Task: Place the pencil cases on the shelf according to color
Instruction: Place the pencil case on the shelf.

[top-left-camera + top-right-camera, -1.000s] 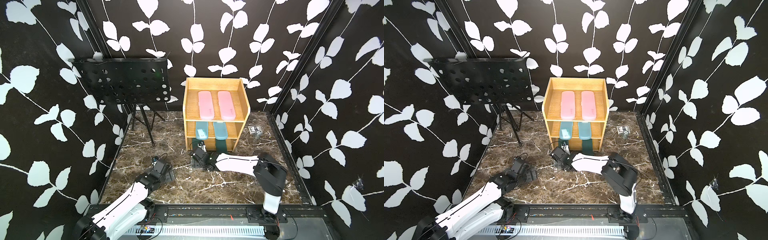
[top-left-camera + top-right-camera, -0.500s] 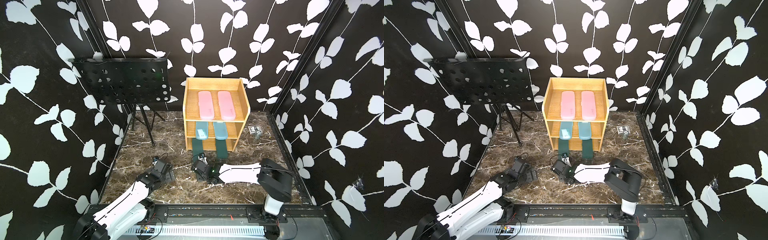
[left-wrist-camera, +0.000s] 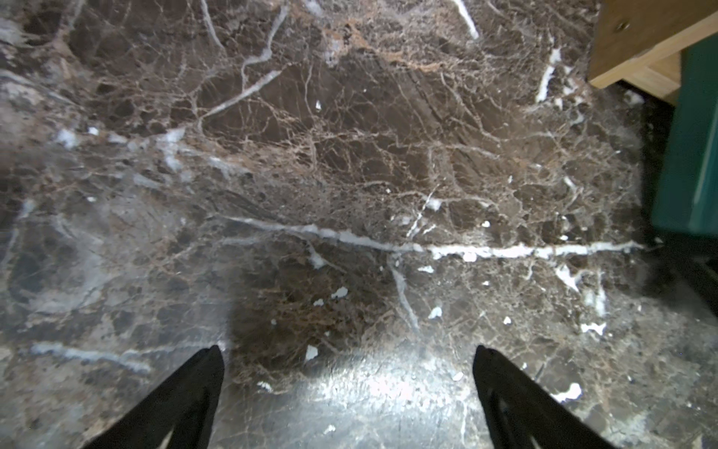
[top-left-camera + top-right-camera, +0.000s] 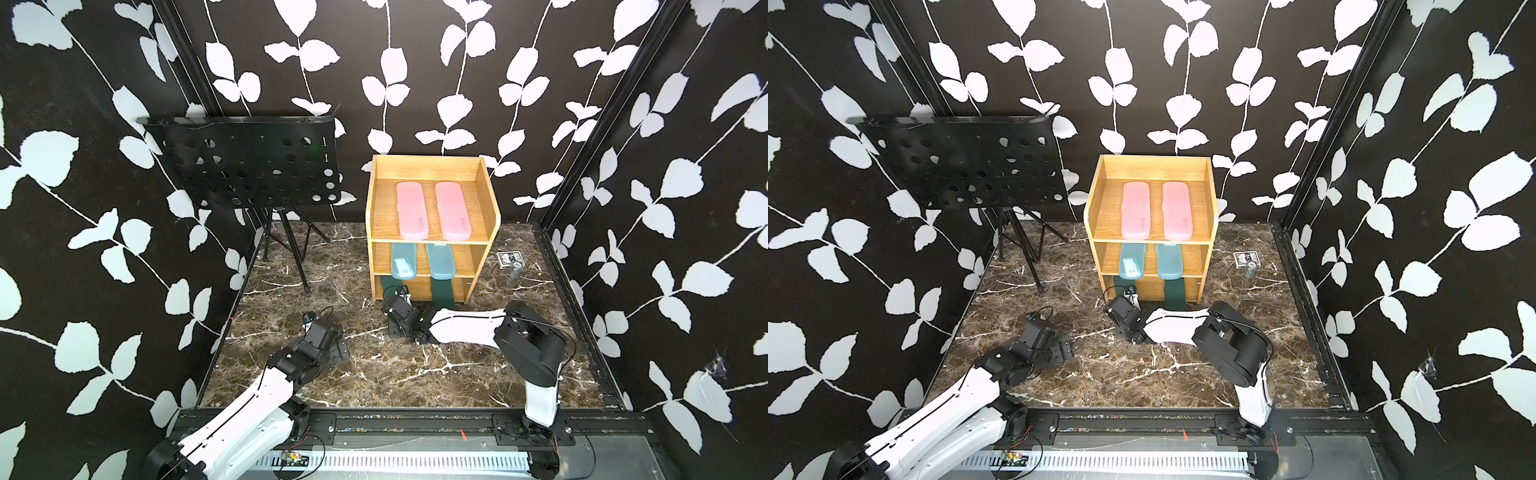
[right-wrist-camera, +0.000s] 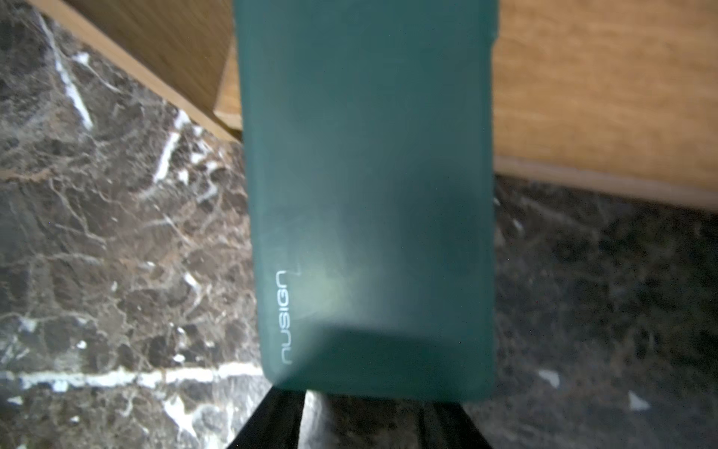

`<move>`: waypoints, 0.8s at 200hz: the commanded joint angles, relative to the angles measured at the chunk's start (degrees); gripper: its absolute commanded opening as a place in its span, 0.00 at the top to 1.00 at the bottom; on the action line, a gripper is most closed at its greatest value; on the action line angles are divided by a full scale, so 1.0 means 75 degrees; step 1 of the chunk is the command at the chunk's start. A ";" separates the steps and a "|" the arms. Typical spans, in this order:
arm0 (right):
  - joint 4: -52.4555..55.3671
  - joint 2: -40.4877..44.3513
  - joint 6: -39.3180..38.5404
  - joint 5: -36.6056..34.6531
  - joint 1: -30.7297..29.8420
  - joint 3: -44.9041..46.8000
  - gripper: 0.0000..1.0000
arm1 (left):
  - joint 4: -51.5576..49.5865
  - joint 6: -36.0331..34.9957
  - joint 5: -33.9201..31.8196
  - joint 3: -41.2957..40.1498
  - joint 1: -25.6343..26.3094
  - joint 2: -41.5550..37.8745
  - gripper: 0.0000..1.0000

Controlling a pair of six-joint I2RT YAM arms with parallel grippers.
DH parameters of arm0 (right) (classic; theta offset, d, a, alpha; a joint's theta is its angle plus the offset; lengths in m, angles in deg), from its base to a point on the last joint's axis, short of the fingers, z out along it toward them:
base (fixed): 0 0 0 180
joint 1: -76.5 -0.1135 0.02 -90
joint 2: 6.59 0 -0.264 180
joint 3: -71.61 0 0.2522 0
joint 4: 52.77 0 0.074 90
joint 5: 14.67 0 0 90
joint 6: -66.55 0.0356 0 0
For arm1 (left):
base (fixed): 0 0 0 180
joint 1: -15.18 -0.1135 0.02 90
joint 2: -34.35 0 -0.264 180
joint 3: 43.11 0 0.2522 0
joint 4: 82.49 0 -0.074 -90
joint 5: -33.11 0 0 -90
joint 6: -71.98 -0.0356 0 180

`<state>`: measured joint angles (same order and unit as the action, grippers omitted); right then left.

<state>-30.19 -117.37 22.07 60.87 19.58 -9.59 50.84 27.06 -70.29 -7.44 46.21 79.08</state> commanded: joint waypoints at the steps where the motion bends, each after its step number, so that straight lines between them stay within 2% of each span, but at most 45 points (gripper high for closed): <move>1: -0.0068 -0.0232 -0.0372 0.0107 0.0054 -0.0508 0.50 | -0.0330 -0.0091 -0.0214 0.0092 -0.0035 -0.0046 0.01; 60: -0.0282 -0.0006 -0.0502 0.0167 0.0081 -0.0574 0.46 | -0.0325 -0.0137 -0.0229 0.0217 -0.0032 0.0086 0.01; 93: -0.0475 0.1047 -0.0801 0.0184 0.0050 0.0058 0.25 | -0.0612 -0.0524 -0.0145 0.0488 -0.0037 -0.0217 0.01; 135: -0.0546 0.2895 -0.1336 -0.0321 -0.0153 0.1307 0.02 | -0.0636 -0.0967 -0.0377 0.0525 -0.0035 -0.1346 0.01; 160: -0.0652 0.3965 -0.1662 -0.0876 -0.0268 0.2226 0.01 | -0.0318 -0.1316 -0.0806 0.0558 -0.0035 -0.1715 0.01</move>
<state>-34.08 -92.67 12.91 59.36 18.46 1.31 47.00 21.07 -72.63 -4.55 46.21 67.82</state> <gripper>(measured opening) 0.992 0.987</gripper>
